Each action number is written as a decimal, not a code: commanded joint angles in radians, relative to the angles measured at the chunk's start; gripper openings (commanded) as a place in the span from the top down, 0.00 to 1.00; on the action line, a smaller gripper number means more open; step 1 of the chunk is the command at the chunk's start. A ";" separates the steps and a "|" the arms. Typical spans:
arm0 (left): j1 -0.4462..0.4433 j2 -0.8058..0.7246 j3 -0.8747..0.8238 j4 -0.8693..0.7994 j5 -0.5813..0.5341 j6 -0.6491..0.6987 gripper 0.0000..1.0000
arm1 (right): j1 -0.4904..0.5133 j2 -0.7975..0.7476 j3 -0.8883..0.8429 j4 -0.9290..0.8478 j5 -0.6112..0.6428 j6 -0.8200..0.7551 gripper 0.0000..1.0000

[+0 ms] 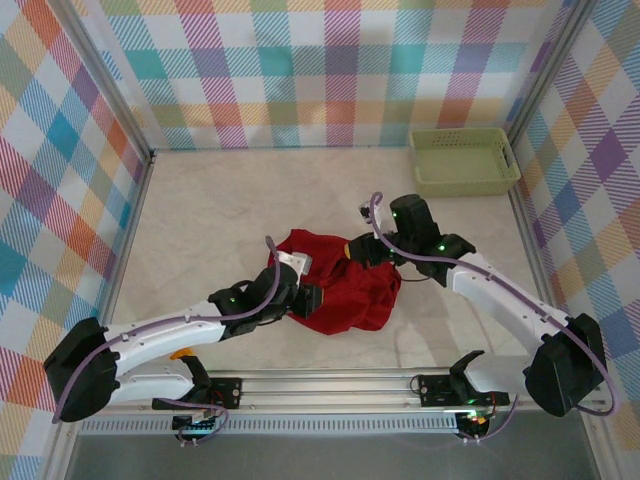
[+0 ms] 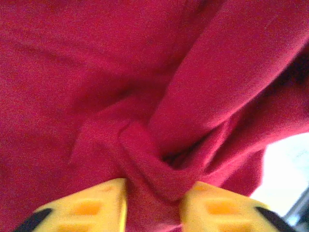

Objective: Fold the inside-out t-shirt

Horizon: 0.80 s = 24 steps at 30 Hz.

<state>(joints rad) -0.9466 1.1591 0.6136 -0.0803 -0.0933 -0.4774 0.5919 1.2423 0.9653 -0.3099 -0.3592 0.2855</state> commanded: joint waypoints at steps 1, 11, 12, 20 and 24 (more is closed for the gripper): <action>-0.011 -0.028 0.081 -0.097 -0.079 0.077 0.48 | 0.041 -0.015 0.054 0.007 0.009 0.001 1.00; -0.011 -0.001 0.166 -0.020 -0.097 0.084 0.26 | 0.097 -0.026 0.065 -0.006 0.006 -0.031 1.00; -0.011 0.013 0.182 -0.037 -0.143 0.079 0.29 | 0.102 -0.030 0.064 -0.005 0.001 -0.036 1.00; 0.003 0.080 0.230 -0.016 -0.171 0.130 0.64 | 0.125 -0.070 0.029 -0.014 -0.007 -0.096 1.00; 0.004 0.057 0.229 -0.015 -0.124 0.152 0.91 | 0.125 -0.075 0.031 -0.037 0.096 -0.106 1.00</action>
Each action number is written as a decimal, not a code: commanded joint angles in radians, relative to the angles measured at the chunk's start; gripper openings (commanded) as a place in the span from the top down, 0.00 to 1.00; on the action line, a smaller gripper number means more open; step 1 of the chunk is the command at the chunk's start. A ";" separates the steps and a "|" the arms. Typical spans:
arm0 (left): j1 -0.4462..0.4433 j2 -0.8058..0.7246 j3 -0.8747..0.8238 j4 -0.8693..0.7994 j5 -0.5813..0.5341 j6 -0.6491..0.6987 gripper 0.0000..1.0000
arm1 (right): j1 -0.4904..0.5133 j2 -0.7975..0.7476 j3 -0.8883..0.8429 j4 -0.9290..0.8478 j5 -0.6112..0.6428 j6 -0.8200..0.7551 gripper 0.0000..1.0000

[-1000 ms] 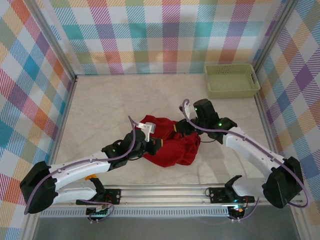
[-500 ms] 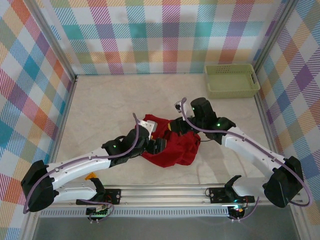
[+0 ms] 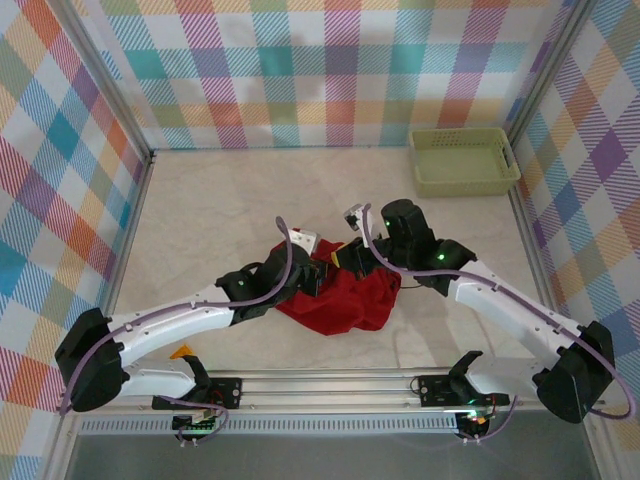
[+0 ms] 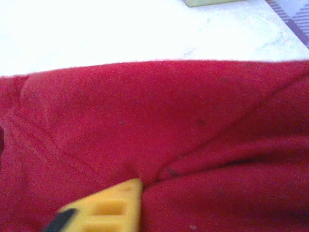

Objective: Fold the inside-out t-shirt

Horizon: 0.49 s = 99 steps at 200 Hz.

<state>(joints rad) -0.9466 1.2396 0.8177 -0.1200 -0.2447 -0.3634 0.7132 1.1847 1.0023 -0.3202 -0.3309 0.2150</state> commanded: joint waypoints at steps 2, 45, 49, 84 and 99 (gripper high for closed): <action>0.005 -0.048 0.015 0.026 0.045 0.046 0.94 | -0.001 -0.017 -0.005 -0.039 0.143 -0.038 1.00; 0.057 -0.183 -0.032 -0.010 0.241 0.061 1.00 | -0.069 0.036 0.016 -0.047 0.254 -0.081 0.87; 0.065 -0.191 -0.036 -0.011 0.257 0.058 1.00 | -0.068 0.047 0.021 -0.048 0.259 -0.083 0.85; 0.121 -0.224 -0.075 0.012 0.354 0.032 1.00 | -0.068 0.111 0.068 -0.056 0.317 -0.072 0.58; 0.141 -0.217 -0.083 0.031 0.378 0.019 1.00 | -0.067 0.102 0.063 -0.063 0.322 -0.078 0.49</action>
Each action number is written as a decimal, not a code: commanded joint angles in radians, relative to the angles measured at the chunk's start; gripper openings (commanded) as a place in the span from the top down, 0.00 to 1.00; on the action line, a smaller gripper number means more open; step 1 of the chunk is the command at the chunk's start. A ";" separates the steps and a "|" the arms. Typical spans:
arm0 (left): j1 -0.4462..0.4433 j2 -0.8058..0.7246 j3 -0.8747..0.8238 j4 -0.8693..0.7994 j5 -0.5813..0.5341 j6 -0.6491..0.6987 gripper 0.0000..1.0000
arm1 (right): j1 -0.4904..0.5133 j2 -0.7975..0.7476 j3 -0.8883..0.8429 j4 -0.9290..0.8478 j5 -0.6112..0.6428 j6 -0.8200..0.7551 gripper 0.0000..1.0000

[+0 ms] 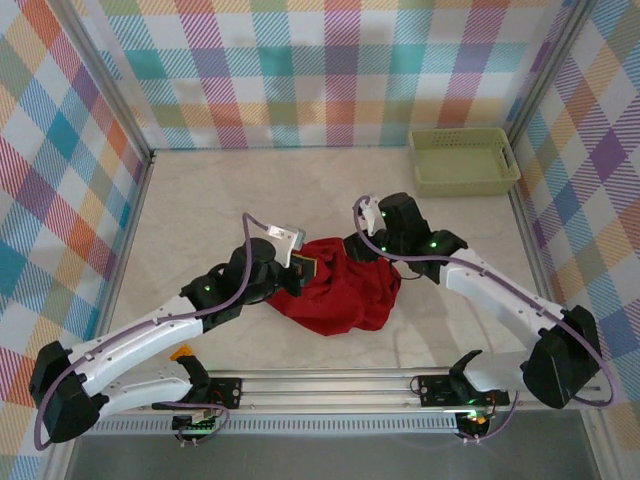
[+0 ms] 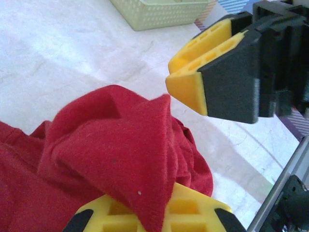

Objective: Fold the inside-out t-shirt

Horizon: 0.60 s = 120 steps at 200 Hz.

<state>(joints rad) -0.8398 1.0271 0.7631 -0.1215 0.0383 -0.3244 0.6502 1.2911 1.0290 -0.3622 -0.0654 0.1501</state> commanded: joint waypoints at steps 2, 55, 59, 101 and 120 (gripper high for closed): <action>0.036 -0.004 -0.028 0.033 0.095 -0.024 1.00 | -0.003 -0.008 0.036 -0.025 0.056 -0.013 0.49; 0.075 0.034 -0.030 0.080 0.117 -0.049 1.00 | 0.023 -0.171 -0.053 -0.025 -0.218 0.056 0.49; 0.075 0.038 -0.030 0.083 0.120 -0.050 1.00 | 0.031 -0.173 -0.062 -0.012 -0.247 0.072 0.50; 0.081 0.044 -0.031 0.100 0.136 -0.058 1.00 | 0.080 -0.119 -0.153 0.185 -0.344 0.200 0.55; 0.082 0.038 -0.032 0.090 0.137 -0.057 1.00 | 0.080 -0.080 -0.153 0.234 -0.327 0.215 0.55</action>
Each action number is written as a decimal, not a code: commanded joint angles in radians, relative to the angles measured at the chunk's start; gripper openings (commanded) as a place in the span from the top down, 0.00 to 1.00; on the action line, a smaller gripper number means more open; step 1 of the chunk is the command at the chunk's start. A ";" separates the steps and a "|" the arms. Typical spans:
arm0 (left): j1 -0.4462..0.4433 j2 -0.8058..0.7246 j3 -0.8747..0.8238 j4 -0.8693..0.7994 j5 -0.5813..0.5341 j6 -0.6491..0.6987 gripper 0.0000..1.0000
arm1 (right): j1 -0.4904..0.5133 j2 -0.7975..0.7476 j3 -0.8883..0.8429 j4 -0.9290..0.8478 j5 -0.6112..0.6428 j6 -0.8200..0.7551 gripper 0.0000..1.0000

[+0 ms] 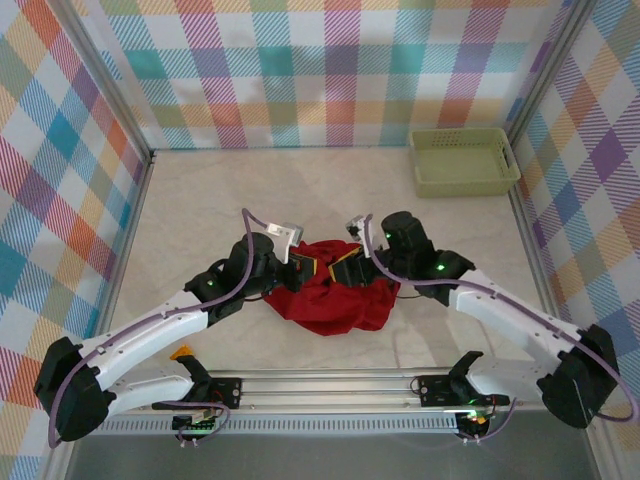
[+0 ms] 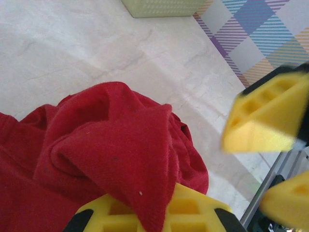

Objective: Fold the inside-out t-shirt

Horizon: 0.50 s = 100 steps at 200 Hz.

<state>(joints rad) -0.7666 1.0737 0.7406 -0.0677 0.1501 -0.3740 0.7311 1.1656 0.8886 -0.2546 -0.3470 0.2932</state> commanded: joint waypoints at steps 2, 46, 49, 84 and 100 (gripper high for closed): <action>0.009 -0.011 -0.008 0.036 0.025 -0.007 1.00 | 0.000 0.049 -0.011 0.131 -0.043 0.071 0.55; 0.009 -0.031 -0.020 0.031 0.023 -0.009 1.00 | -0.002 0.108 0.013 0.171 -0.010 0.054 0.53; 0.010 -0.032 -0.021 0.032 0.023 -0.010 1.00 | -0.004 0.110 0.014 0.175 -0.013 0.052 0.53; 0.009 -0.038 -0.023 0.031 0.023 -0.011 1.00 | -0.002 0.146 0.034 0.156 0.016 0.029 0.53; 0.009 -0.039 -0.023 0.031 0.025 -0.008 1.00 | -0.002 0.143 0.030 0.155 0.023 0.021 0.51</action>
<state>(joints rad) -0.7666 1.0580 0.7235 -0.0685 0.1581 -0.3775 0.7300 1.3048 0.8829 -0.1215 -0.3405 0.3355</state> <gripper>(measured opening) 0.053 0.474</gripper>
